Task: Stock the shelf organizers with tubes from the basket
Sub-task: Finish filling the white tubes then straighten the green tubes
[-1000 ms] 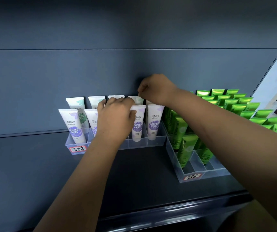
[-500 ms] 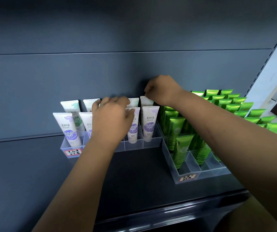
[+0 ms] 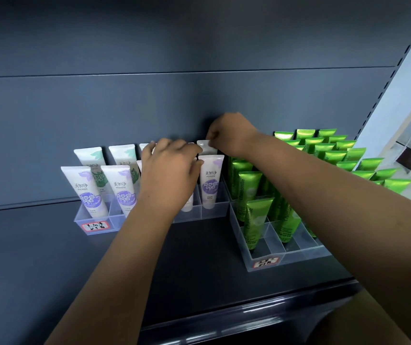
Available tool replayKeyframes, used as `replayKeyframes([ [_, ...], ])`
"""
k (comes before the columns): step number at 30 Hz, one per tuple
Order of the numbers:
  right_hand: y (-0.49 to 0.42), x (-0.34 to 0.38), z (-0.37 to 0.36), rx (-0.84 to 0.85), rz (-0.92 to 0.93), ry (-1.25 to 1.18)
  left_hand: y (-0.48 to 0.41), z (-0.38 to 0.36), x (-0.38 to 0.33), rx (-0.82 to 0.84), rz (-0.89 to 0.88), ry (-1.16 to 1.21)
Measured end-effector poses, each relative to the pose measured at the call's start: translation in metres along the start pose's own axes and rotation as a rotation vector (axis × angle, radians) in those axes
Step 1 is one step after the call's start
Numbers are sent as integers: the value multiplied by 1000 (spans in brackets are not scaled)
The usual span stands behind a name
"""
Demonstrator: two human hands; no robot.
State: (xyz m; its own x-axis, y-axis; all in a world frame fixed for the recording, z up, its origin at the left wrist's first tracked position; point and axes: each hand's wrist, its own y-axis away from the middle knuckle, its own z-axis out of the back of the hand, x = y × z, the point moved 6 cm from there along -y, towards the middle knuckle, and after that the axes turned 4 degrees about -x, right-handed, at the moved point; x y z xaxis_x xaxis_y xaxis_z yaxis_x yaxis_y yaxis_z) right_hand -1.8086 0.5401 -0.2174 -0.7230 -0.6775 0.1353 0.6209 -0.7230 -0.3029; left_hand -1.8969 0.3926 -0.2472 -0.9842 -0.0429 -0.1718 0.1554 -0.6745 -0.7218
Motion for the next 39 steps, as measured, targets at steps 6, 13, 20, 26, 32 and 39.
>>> replayKeyframes([
  [6,-1,-4,-2,17,28,-38,0,-7,-4,16,-14,-20],
  [13,-2,-6,0,15,54,-55,2,-11,-2,-24,-11,-9],
  [20,0,-7,2,9,84,-43,4,-14,-4,-22,-16,5],
  [26,2,-6,3,17,85,-56,4,-13,-2,-37,-16,13],
  [32,3,-5,3,19,96,-47,4,-16,-4,-15,-9,14],
  [39,6,-6,4,13,79,-52,4,-14,-5,-32,-6,8],
])
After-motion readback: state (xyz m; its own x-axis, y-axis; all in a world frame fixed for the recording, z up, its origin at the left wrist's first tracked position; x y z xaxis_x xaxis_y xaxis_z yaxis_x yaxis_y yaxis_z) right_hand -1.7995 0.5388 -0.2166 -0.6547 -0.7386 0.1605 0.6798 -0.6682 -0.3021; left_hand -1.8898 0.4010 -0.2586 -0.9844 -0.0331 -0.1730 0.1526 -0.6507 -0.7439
